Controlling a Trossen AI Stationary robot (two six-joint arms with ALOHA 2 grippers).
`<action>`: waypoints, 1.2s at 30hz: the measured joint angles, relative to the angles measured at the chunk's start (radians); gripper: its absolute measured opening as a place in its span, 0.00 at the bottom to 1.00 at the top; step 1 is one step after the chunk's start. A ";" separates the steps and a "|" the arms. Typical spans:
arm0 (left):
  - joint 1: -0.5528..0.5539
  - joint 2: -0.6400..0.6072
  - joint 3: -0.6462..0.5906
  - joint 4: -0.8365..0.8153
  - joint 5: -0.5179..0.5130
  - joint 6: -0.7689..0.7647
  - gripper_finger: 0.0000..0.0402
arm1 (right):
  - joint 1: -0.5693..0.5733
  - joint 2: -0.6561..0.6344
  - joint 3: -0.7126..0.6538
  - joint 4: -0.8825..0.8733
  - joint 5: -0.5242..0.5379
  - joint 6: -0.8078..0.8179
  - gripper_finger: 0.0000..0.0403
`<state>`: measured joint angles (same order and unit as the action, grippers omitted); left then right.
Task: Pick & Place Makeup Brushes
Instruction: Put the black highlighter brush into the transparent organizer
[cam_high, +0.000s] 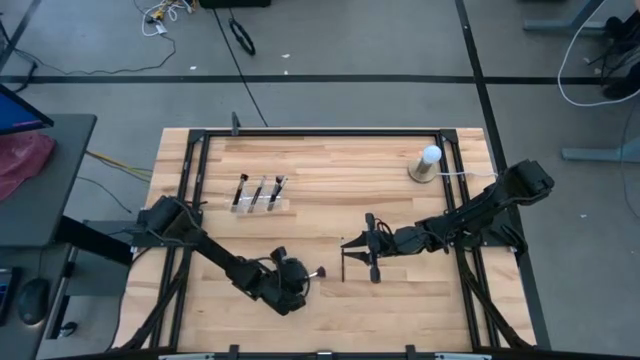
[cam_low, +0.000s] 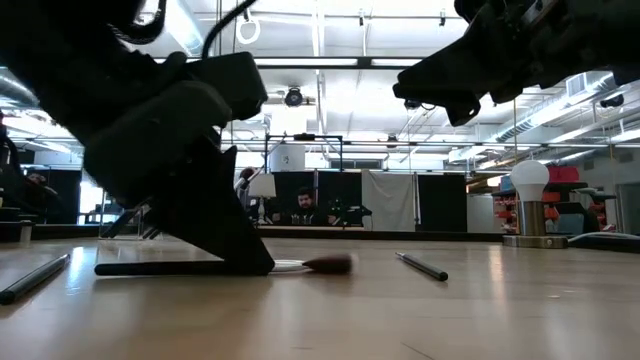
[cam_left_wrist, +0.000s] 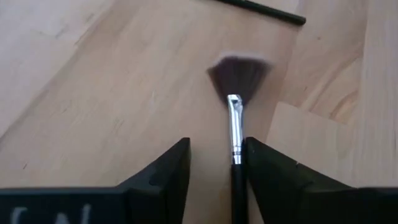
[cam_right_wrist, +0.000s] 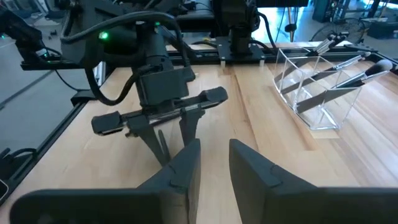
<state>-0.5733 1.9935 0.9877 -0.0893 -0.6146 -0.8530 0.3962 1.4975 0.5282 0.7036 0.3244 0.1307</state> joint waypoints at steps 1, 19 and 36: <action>0.009 -0.002 -0.005 0.003 0.021 0.005 0.38 | 0.000 0.000 0.000 0.000 0.000 0.000 0.21; 0.068 -0.005 -0.007 0.028 0.080 0.294 0.06 | 0.000 0.000 0.001 -0.018 0.000 -0.008 0.21; 0.181 -0.202 -0.022 0.217 -0.134 0.632 0.06 | -0.025 0.005 0.002 -0.260 0.062 0.119 0.23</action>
<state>-0.3922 1.7917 0.9661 0.1277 -0.7489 -0.2215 0.3707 1.5026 0.5297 0.4433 0.3860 0.2501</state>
